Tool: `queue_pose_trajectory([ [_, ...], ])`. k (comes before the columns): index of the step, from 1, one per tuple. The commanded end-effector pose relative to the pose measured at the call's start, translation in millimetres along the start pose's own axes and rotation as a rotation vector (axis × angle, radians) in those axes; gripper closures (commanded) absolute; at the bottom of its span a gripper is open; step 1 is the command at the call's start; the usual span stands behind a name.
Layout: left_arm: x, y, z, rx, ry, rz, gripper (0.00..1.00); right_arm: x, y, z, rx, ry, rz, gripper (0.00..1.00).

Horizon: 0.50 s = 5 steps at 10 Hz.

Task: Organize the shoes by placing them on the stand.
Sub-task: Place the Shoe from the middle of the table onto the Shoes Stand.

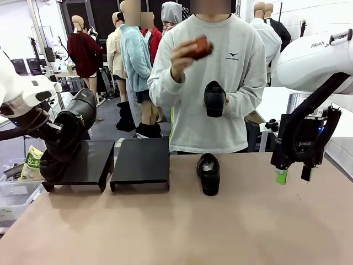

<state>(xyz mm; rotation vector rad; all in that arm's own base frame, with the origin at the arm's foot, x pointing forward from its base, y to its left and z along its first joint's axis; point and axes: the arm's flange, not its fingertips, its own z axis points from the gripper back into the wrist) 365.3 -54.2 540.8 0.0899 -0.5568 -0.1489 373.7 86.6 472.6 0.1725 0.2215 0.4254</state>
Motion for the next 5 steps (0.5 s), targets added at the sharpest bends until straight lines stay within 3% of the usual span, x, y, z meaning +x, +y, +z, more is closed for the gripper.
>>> queue_pose_trajectory([
  [1, 4.7, -4.4, -17.1, -0.002, 0.021, 0.005, 1.0, 1.5, 2.2, 2.1, 0.001, 0.001, -0.015, 0.0],
  [4, 34.9, 1.2, -55.3, -0.104, 0.043, 0.104, 1.0, 1.5, 2.2, 2.1, 0.001, 0.001, -0.015, 0.0],
  [5, 41.0, 7.1, -65.7, -0.084, 0.04, 0.141, 1.0, 1.5, 2.2, 2.1, 0.001, 0.001, -0.015, 0.0],
])
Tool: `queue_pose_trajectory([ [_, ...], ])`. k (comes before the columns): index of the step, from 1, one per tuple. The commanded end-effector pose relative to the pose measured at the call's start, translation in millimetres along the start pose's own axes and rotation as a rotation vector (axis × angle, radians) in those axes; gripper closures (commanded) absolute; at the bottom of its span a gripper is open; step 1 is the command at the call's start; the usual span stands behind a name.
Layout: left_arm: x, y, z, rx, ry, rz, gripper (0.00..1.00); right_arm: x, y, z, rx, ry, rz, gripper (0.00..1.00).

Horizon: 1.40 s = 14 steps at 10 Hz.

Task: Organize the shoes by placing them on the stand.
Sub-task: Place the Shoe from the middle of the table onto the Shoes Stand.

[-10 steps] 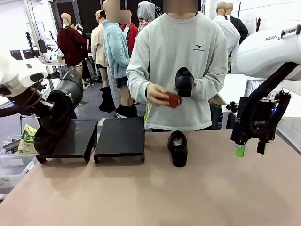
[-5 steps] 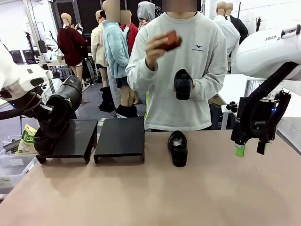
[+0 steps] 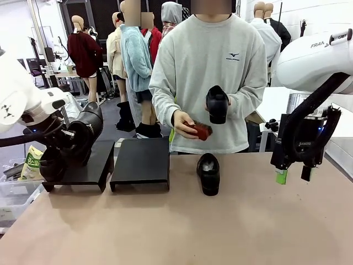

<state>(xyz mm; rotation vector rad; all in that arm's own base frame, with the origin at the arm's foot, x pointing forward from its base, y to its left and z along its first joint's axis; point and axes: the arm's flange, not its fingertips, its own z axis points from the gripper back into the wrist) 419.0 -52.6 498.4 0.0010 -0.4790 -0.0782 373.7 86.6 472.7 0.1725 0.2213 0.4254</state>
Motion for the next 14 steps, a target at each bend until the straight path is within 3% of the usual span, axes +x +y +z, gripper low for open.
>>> queue_pose_trajectory([
  [1, 25.8, 12.1, -11.9, -0.018, -0.032, 0.086, 1.0, 1.5, 2.1, 2.0, 0.001, 0.001, -0.015, 0.0],
  [6, 45.7, 39.1, -65.6, -0.132, 0.101, 0.106, 1.0, 1.5, 2.1, 2.0, 0.001, 0.001, -0.015, 0.0],
  [14, 46.0, 44.8, -97.2, -0.137, 0.178, 0.144, 1.0, 1.5, 2.1, 2.0, 0.001, 0.001, -0.015, 0.0],
])
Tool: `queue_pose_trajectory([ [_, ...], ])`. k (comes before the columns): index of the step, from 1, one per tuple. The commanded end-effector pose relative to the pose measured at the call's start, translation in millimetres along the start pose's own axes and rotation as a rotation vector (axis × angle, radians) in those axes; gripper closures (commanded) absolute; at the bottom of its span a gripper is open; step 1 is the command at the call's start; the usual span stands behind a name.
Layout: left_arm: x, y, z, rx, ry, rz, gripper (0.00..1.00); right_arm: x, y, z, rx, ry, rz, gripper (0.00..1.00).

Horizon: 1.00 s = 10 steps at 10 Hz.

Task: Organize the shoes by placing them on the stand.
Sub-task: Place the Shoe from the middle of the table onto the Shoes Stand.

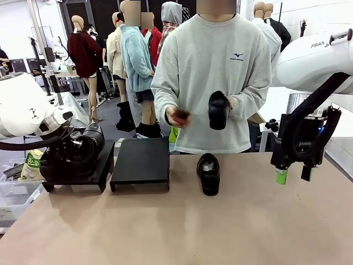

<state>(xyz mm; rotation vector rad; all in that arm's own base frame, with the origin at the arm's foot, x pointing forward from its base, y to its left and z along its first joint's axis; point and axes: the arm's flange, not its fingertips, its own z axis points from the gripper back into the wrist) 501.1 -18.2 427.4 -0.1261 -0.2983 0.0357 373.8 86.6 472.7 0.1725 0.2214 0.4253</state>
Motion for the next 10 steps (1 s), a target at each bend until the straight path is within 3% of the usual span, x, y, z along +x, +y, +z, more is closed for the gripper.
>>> queue_pose_trajectory([
  [1, 8.6, 3.2, 2.5, -0.034, 0.01, -0.013, 1.0, 1.5, 2.1, 2.0, 0.001, 0.001, -0.015, 0.0],
  [8, 13.2, 1.7, -11.1, -0.037, 0.045, -0.019, 1.0, 1.5, 2.1, 2.0, 0.001, 0.001, -0.015, 0.0],
  [9, 12.4, 1.9, -13.3, -0.035, 0.048, -0.02, 0.95, 1.5, 2.1, 2.0, 0.001, 0.001, -0.015, 0.0],
  [10, 12.9, 2.6, -16.3, -0.028, 0.044, -0.022, 0.83, 1.5, 2.1, 2.0, 0.001, 0.001, -0.015, 0.0],
])
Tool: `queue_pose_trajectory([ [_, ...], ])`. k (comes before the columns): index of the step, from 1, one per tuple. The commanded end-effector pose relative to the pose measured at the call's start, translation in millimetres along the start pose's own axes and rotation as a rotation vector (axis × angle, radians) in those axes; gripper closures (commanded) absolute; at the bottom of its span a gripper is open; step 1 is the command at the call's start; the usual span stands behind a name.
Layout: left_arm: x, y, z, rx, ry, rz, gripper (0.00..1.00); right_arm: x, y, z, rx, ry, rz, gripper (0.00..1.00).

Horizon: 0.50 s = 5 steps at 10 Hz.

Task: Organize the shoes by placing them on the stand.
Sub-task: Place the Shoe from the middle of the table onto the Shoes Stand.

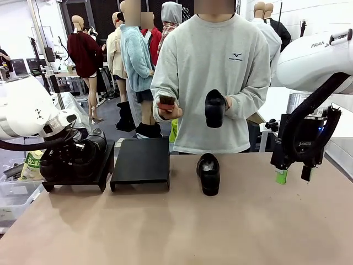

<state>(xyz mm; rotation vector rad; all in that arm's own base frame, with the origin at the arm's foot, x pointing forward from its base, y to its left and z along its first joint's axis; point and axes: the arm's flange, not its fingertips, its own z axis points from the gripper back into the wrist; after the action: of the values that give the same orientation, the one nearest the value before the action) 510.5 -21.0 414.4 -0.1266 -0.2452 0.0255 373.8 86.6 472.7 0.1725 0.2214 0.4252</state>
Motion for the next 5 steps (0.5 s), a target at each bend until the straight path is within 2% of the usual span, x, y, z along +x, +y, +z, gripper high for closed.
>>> queue_pose_trajectory([
  [1, 8.5, 4.2, -3.6, -0.023, -0.016, -0.02, 0.63, 1.5, 2.1, 2.0, 0.001, 0.001, -0.015, 0.0],
  [4, 5.5, -0.6, 0.0, -0.024, -0.027, -0.037, 0.05, 1.5, 2.1, 2.0, 0.001, 0.001, -0.015, 0.0],
  [5, 3.6, -3.1, 6.2, -0.017, -0.052, -0.051, 0.0, 1.5, 2.1, 2.0, 0.001, 0.001, -0.015, 0.0],
])
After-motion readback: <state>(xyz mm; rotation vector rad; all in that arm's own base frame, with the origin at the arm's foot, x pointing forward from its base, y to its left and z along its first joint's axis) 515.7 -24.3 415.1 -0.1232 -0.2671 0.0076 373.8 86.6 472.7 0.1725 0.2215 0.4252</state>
